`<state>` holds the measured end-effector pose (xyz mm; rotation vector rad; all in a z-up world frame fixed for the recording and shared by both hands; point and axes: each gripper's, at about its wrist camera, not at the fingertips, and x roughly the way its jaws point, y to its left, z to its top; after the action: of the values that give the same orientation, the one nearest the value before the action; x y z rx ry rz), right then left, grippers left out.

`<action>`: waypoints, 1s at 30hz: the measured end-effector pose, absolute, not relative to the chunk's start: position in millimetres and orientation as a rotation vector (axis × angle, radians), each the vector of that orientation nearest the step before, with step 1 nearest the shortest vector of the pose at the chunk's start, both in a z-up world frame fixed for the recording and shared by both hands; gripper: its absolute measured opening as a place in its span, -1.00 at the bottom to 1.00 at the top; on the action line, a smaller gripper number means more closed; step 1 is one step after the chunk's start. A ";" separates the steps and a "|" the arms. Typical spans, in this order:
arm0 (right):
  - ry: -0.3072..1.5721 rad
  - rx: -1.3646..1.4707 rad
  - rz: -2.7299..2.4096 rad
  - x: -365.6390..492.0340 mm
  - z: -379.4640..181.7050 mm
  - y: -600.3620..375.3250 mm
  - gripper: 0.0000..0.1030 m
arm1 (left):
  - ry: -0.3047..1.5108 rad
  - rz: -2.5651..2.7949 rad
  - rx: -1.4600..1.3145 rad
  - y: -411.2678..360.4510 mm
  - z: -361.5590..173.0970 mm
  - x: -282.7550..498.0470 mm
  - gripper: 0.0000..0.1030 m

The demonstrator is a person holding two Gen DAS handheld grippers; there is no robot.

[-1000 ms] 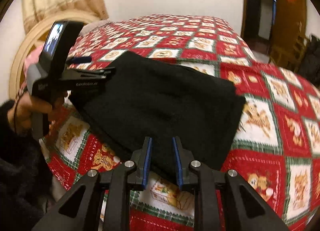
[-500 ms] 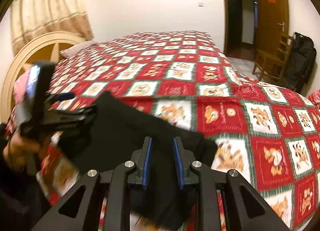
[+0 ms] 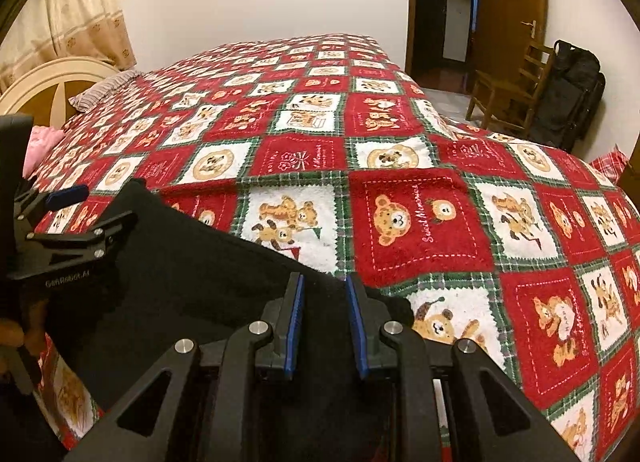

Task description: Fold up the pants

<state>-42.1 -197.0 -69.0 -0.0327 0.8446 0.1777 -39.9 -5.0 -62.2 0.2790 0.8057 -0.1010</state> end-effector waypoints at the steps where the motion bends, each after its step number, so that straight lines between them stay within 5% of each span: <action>1: 0.841 -0.035 0.177 -43.1 -68.9 -196.8 -0.56 | 0.805 -0.104 0.278 -4.2 -62.8 -40.7 0.79; 6: 0.775 0.140 0.216 -72.3 -52.9 -221.2 -0.42 | 0.847 -0.176 0.200 13.7 -54.4 -43.1 0.79; 8: 0.751 0.187 0.212 -85.6 -48.6 -231.1 0.20 | 0.861 -0.197 0.144 26.6 -49.6 -42.7 0.81; 9: 0.737 0.216 0.197 -94.8 -46.8 -237.4 0.26 | 0.871 -0.197 0.121 32.1 -48.7 -41.4 0.87; 26: 0.780 0.100 0.083 -120.8 -69.8 -213.1 0.26 | 0.984 -0.267 0.050 32.1 -77.4 -43.4 0.98; 30: 0.868 0.316 0.145 -135.0 -77.3 -222.6 0.23 | 1.017 -0.298 -0.025 40.9 -84.5 -44.9 0.98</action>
<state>-135.0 -222.6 -77.3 0.3162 0.8677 0.1454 -44.9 40.9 -84.5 -0.0249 1.0173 -0.2982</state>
